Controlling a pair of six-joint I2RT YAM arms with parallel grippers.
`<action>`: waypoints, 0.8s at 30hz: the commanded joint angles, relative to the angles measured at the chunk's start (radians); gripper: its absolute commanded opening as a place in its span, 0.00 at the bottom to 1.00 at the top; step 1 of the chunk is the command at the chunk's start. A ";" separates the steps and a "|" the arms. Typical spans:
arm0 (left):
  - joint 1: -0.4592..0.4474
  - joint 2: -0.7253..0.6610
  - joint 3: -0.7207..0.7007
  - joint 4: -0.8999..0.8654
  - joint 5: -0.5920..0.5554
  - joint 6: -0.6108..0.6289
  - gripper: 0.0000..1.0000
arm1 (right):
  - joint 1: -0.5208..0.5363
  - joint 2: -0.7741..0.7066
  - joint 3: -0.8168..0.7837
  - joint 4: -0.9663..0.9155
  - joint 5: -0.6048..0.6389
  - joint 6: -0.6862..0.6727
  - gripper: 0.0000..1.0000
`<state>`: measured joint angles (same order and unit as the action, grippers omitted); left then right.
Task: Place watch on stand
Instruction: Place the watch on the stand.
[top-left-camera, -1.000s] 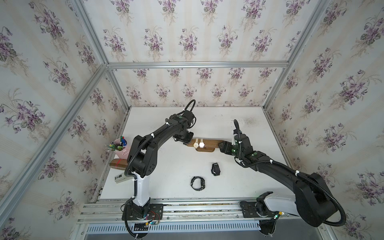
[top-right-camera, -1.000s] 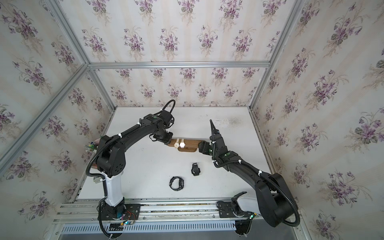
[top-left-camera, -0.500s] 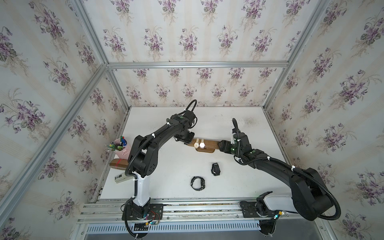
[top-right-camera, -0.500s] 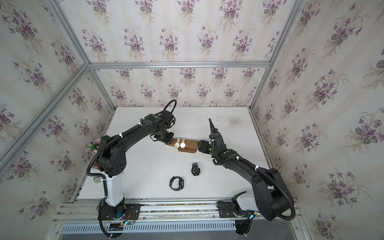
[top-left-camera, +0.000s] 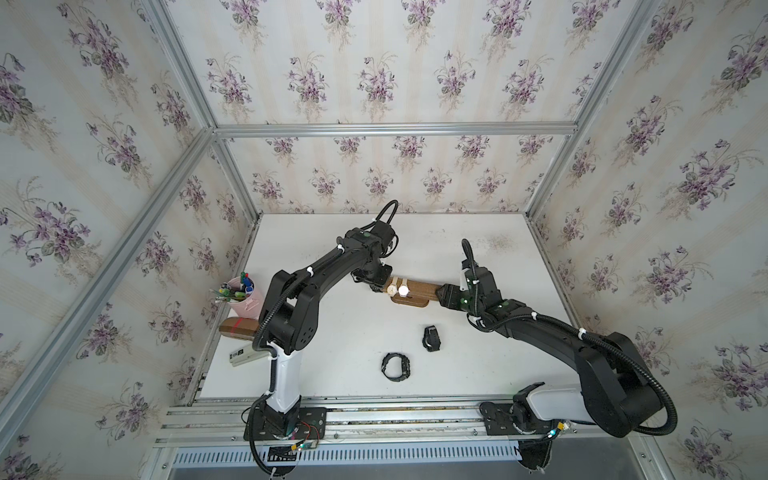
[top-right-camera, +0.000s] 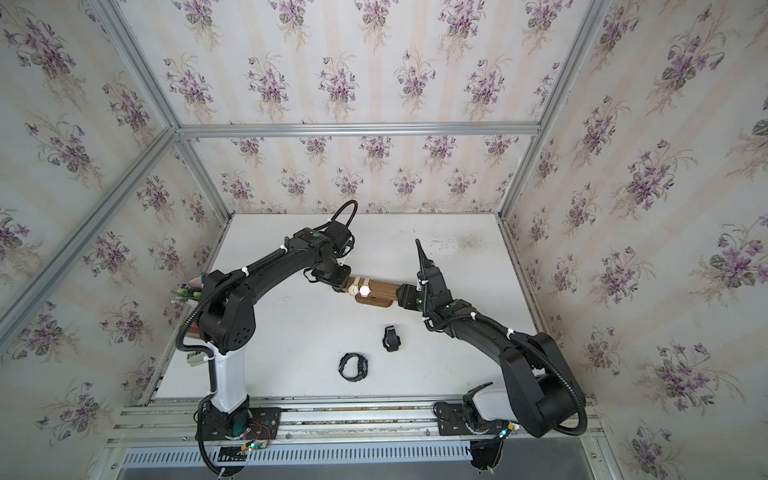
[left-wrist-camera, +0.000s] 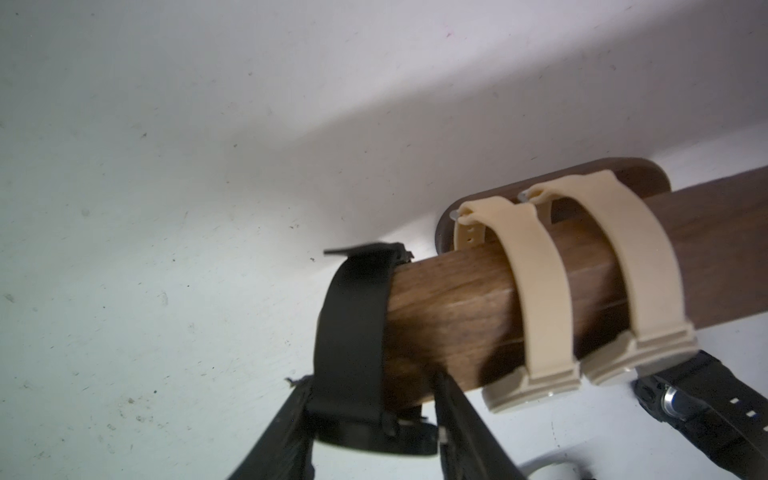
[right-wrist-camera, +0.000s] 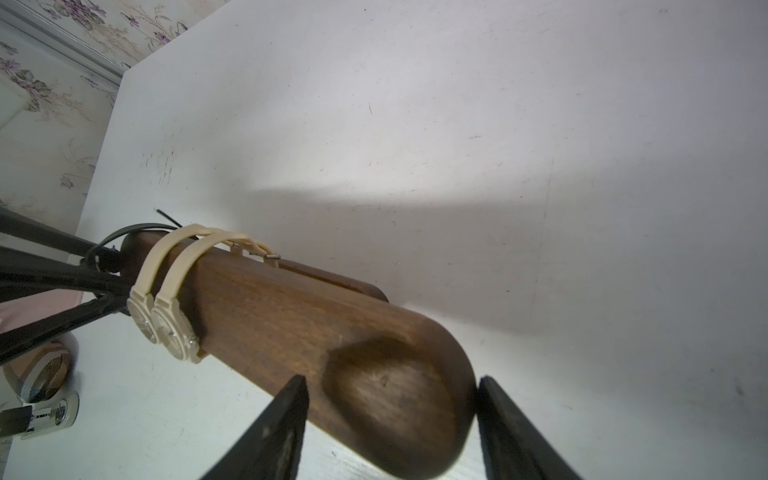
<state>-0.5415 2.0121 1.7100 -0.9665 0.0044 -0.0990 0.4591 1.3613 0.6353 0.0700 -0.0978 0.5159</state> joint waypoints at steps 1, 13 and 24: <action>-0.001 0.003 0.007 -0.009 0.021 0.003 0.47 | 0.006 0.003 -0.002 0.032 -0.017 0.002 0.63; -0.004 -0.029 -0.010 0.018 0.055 -0.002 0.49 | 0.010 0.007 0.000 0.032 -0.012 -0.001 0.63; -0.004 -0.035 -0.019 0.036 0.056 -0.007 0.54 | 0.009 0.004 -0.001 0.026 -0.002 -0.007 0.64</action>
<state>-0.5468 1.9820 1.6962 -0.9352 0.0532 -0.1001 0.4664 1.3666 0.6353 0.0723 -0.0978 0.5159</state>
